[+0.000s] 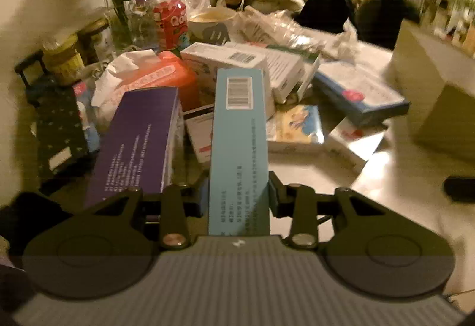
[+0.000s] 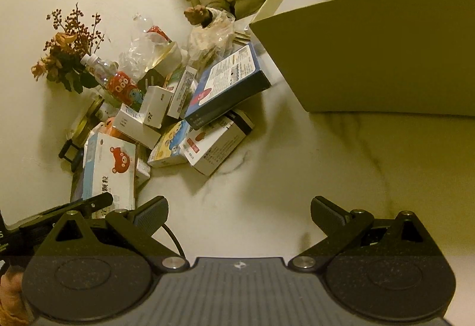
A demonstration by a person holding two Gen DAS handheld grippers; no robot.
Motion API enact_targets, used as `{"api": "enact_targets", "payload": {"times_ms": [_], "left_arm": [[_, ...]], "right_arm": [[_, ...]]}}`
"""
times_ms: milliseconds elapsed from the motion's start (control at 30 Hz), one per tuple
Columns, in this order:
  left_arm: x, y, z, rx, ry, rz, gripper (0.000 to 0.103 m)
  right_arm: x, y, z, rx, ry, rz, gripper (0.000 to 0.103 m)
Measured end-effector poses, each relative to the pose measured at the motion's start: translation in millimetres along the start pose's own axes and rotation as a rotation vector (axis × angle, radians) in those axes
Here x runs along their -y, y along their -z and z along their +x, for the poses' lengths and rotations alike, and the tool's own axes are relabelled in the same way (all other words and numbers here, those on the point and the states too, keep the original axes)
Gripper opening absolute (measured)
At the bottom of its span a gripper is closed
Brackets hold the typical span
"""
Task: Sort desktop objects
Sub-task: 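Grasp the long light-blue box with the left gripper, then lift the light-blue box with the left gripper toward the right tool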
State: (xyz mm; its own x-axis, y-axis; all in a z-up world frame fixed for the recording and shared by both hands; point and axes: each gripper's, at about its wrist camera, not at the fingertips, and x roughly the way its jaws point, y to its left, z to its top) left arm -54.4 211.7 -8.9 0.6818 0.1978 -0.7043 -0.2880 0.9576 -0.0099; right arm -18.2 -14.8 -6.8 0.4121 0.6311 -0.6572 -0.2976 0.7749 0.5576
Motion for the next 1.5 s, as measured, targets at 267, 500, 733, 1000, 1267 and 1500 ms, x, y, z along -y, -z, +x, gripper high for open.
{"api": "enact_targets", "payload": {"times_ms": [267, 500, 733, 1000, 1267, 1500], "left_arm": [[-8.5, -2.6, -6.2, 0.003, 0.22, -0.143, 0.036], [-5.1, 2.6, -0.4, -0.009, 0.289, -0.21, 0.035], [-8.8, 5.4, 5.9, -0.044, 0.289, -0.22, 0.036], [-0.8, 8.8, 21.4, -0.123, 0.283, -0.156, 0.036], [-30.8, 18.1, 27.2, -0.124, 0.387, -0.356, 0.036], [-59.0, 30.0, 23.6, -0.112, 0.632, -0.538, 0.036]], "right_arm": [[7.1, 7.3, -1.3, 0.048, -0.133, 0.074, 0.103], [6.6, 11.0, 0.5, 0.068, -0.208, 0.076, 0.102], [10.6, 14.8, 12.7, 0.016, -0.229, 0.135, 0.102], [9.5, 19.1, 22.1, -0.018, -0.234, 0.144, 0.102], [9.1, 21.6, 29.6, -0.037, -0.275, 0.161, 0.102], [7.1, 18.2, 33.5, -0.062, -0.38, 0.166, 0.101]]}}
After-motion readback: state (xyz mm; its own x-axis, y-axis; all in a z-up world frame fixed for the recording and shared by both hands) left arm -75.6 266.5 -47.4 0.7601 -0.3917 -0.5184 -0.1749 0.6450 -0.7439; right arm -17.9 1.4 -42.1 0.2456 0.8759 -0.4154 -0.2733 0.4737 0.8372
